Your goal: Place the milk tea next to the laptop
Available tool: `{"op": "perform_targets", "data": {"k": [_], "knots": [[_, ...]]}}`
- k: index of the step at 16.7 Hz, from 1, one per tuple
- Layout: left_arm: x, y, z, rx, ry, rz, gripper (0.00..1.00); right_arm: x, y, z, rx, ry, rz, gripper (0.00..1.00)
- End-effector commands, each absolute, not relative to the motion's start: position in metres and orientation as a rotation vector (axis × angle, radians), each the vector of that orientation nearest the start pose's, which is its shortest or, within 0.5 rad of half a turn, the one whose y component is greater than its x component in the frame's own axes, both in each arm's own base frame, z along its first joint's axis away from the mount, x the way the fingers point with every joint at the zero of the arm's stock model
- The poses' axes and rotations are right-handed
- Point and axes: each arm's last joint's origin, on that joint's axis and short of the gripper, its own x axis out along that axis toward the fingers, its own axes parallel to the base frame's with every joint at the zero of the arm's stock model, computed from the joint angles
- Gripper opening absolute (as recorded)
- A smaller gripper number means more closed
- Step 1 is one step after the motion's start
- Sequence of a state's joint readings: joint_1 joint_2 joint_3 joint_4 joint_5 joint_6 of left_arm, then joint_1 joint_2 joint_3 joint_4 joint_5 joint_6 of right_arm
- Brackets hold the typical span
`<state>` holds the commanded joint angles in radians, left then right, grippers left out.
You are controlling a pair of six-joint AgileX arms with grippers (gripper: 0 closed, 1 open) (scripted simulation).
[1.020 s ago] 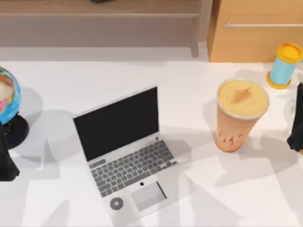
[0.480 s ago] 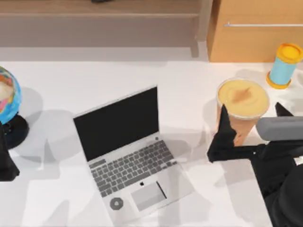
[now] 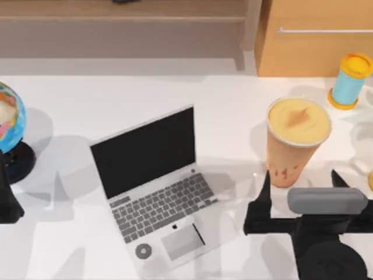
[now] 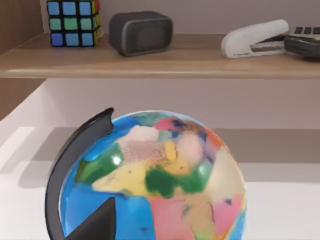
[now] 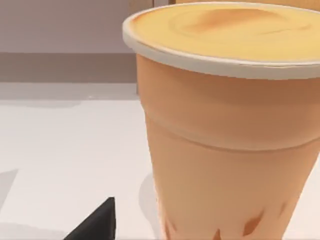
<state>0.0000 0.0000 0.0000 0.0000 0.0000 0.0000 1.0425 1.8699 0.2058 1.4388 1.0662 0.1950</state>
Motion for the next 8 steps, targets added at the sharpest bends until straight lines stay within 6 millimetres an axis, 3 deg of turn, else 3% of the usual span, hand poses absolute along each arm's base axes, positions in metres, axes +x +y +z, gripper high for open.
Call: {"op": "perform_targets", "data": {"k": [6,8], "knots": [[0.106,-0.001,0.160,0.000,0.000,0.000,1.00,0.136,0.177,0.083,-0.010,0.099,-0.019,1.00],[0.106,-0.001,0.160,0.000,0.000,0.000,1.00,0.145,0.179,0.083,-0.011,0.099,-0.018,1.00]]}}
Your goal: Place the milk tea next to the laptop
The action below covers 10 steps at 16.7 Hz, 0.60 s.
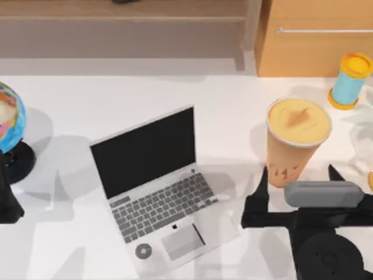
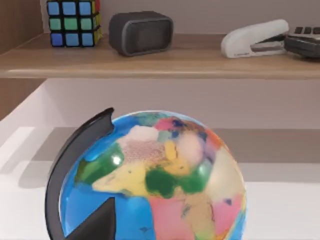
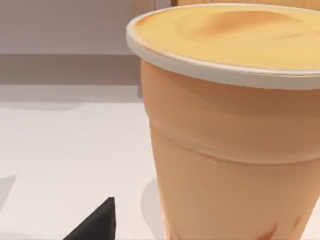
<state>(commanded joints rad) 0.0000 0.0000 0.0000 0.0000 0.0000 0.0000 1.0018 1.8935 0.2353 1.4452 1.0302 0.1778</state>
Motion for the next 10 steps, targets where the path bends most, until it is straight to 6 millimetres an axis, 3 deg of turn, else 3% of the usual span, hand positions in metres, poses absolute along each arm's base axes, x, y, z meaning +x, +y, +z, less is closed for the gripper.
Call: {"op": "perform_targets", "data": {"k": [6,10], "knots": [[0.106,-0.001,0.160,0.000,0.000,0.000,1.00,0.203,0.177,0.077,-0.011,0.100,-0.018,1.00],[0.106,-0.001,0.160,0.000,0.000,0.000,1.00,0.213,0.176,0.075,-0.010,0.099,-0.017,1.00]]}}
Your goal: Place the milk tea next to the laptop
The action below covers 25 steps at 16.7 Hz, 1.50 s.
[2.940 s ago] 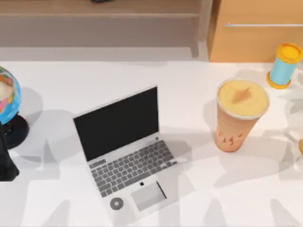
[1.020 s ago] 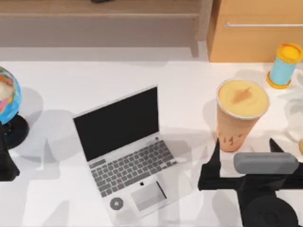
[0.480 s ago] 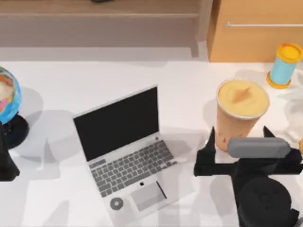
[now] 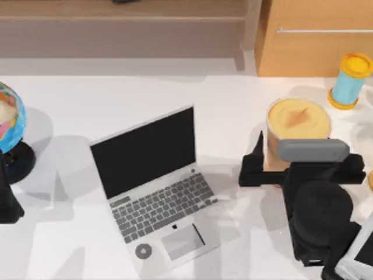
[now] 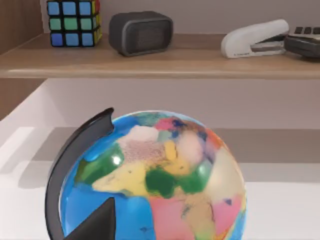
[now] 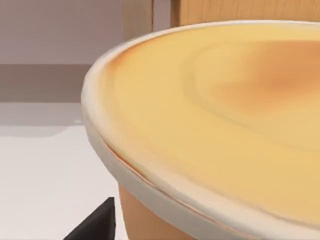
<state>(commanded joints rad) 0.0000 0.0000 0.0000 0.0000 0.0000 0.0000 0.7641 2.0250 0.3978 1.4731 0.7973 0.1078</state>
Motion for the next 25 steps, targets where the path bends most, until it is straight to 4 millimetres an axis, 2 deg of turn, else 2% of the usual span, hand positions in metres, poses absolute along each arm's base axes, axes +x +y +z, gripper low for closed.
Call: {"op": "perform_targets", "data": {"k": [2,15,25], "knots": [[0.1057,-0.0012,0.1600,0.000,0.000,0.000,1.00,0.2134,0.1757,0.0748,-0.010,0.099,-0.017,1.00],[0.1057,-0.0012,0.1600,0.000,0.000,0.000,1.00,0.2134,0.1757,0.0748,-0.010,0.099,-0.017,0.02],[0.1057,-0.0012,0.1600,0.000,0.000,0.000,1.00,0.2131,0.1758,0.0755,-0.009,0.099,-0.016,0.00]]}}
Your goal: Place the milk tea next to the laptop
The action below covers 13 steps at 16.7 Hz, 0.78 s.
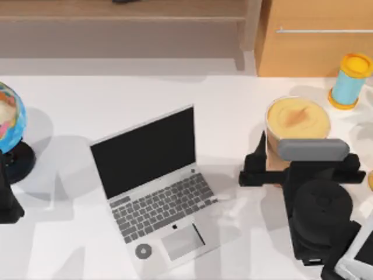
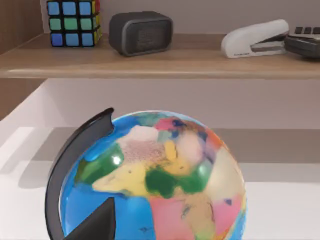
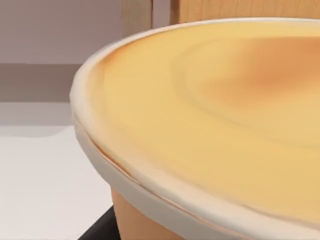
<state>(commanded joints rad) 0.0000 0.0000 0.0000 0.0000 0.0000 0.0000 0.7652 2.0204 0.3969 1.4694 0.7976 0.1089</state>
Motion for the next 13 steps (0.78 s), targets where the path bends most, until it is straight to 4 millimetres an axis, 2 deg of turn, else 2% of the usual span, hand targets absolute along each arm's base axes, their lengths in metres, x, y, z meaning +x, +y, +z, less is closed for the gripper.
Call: {"op": "perform_targets", "data": {"k": [5,10,13], "knots": [[0.106,-0.001,0.160,0.000,0.000,0.000,1.00,0.213,0.176,0.084,-0.009,0.100,-0.016,0.00],[0.106,-0.001,0.160,0.000,0.000,0.000,1.00,0.213,0.176,0.084,-0.008,0.100,-0.016,0.00],[0.106,-0.001,0.160,0.000,0.000,0.000,1.00,0.215,0.186,0.101,0.060,0.034,-0.003,0.00]]}}
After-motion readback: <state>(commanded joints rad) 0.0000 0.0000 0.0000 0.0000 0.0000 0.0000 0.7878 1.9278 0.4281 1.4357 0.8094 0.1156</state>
